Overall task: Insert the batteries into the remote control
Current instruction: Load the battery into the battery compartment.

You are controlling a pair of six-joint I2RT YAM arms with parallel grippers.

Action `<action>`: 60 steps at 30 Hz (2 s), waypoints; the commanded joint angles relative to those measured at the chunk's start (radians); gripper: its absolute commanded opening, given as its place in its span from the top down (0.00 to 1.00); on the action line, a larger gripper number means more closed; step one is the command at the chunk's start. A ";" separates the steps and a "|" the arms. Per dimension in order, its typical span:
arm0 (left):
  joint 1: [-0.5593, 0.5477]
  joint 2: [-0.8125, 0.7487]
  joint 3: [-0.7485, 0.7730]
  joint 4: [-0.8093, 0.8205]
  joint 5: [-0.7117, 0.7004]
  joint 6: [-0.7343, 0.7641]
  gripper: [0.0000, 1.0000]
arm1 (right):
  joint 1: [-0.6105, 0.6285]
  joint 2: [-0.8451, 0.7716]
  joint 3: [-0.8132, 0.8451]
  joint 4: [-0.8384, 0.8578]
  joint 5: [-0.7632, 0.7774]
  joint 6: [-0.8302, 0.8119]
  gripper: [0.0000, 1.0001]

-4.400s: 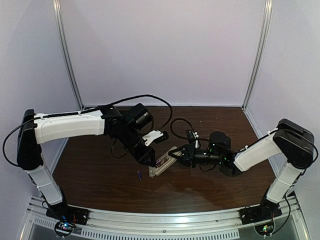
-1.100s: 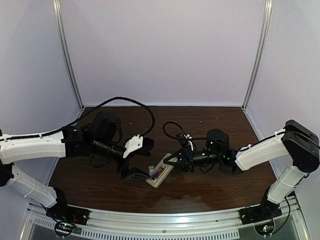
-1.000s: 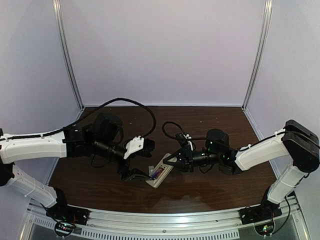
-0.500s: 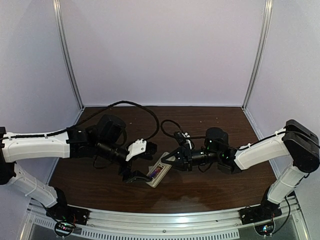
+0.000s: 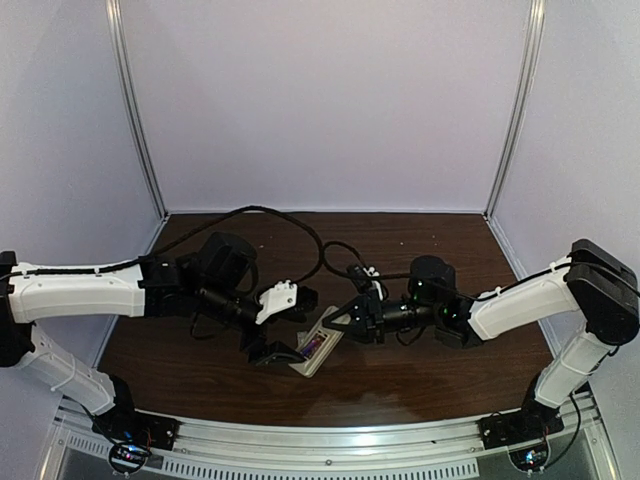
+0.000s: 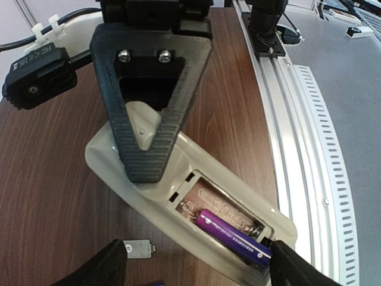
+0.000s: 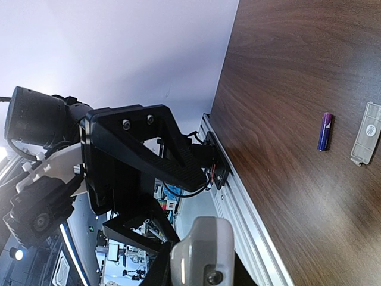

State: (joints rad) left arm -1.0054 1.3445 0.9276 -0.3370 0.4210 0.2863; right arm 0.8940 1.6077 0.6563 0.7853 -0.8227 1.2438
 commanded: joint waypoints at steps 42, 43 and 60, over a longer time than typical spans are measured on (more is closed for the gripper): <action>-0.003 0.014 0.020 -0.027 0.040 -0.069 0.04 | 0.010 -0.047 0.039 -0.040 -0.001 -0.069 1.00; -0.003 0.011 0.019 -0.025 0.041 -0.072 0.04 | 0.010 -0.046 0.039 -0.039 -0.001 -0.068 1.00; 0.016 -0.010 0.000 0.013 0.109 -0.117 0.03 | 0.008 -0.005 0.006 0.086 -0.017 0.021 1.00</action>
State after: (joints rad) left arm -1.0069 1.3674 0.9508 -0.3664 0.4671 0.1989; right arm 0.9039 1.5917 0.6693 0.7574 -0.8165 1.2140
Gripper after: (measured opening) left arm 0.974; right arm 0.226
